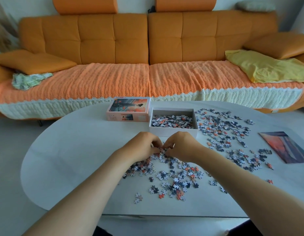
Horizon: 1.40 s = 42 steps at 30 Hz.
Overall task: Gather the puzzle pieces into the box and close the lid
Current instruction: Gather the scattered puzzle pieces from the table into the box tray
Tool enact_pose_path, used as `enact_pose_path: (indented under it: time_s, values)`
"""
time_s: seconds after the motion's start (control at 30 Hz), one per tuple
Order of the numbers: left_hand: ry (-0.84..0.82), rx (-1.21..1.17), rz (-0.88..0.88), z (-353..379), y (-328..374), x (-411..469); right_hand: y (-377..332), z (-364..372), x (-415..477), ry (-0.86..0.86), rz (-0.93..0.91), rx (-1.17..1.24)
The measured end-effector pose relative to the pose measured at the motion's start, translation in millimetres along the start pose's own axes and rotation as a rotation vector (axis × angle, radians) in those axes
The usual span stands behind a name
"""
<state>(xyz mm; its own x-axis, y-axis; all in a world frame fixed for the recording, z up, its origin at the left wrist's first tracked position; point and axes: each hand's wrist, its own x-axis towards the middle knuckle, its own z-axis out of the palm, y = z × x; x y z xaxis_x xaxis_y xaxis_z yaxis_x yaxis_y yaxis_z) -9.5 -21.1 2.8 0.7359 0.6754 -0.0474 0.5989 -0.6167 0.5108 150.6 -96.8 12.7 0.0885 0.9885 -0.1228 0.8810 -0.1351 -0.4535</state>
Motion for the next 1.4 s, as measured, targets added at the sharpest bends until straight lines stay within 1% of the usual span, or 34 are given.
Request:
enact_pose_path:
  time_s: [0.1,0.17,0.23,0.3,0.37,0.4,0.43,0.47,0.57,0.6,0.73,0.9,1.07,1.13,1.2,1.27,1.3,1.33,1.4]
  values:
    - [0.017,-0.078,-0.027,-4,1,6,0,-6,4,0.015,0.019,0.06]
    - [0.058,-0.161,-0.031,-10,5,12,0,-17,8,0.05,0.04,0.117]
    - [0.127,-0.227,-0.006,-17,10,21,3,-29,12,0.104,0.053,0.172]
    - [0.219,-0.276,0.015,-23,11,32,7,-39,18,0.203,0.052,0.213]
    - [0.323,-0.251,0.03,-27,10,46,13,-45,26,0.333,0.041,0.225]
    - [0.368,-0.221,0.034,-27,8,52,16,-46,30,0.383,0.038,0.192]
    - [0.396,-0.191,0.035,-25,7,58,19,-46,34,0.402,0.04,0.15]
    - [0.402,-0.16,0.039,-22,4,62,22,-45,37,0.382,0.045,0.117]
    - [0.33,-0.041,0.07,-10,-3,70,30,-39,39,0.206,0.045,0.038]
    - [0.313,0.008,0.087,-8,-5,72,32,-38,39,0.194,0.037,0.029]
    - [0.274,0.175,0.14,-6,-8,72,31,-38,33,0.231,-0.007,0.029]
    - [0.227,0.199,0.159,-9,-10,58,30,-28,20,0.17,-0.033,-0.033]
    - [0.177,0.257,0.186,-8,-1,39,36,-25,4,0.177,-0.078,-0.031]
    - [0.164,0.267,0.189,-9,1,33,42,-22,-4,0.228,-0.124,-0.03]
    - [0.178,0.279,0.178,-10,1,25,43,-17,-10,0.347,-0.237,-0.057]
    - [0.241,0.242,0.185,-10,3,15,37,-13,-15,0.437,-0.343,-0.081]
    - [0.267,0.228,0.188,-10,4,10,32,-13,-17,0.445,-0.377,-0.081]
    - [0.268,0.228,0.172,-10,6,6,26,-11,-19,0.421,-0.398,-0.081]
    - [0.209,0.254,0.076,-9,10,-2,18,-4,-21,0.28,-0.395,-0.084]
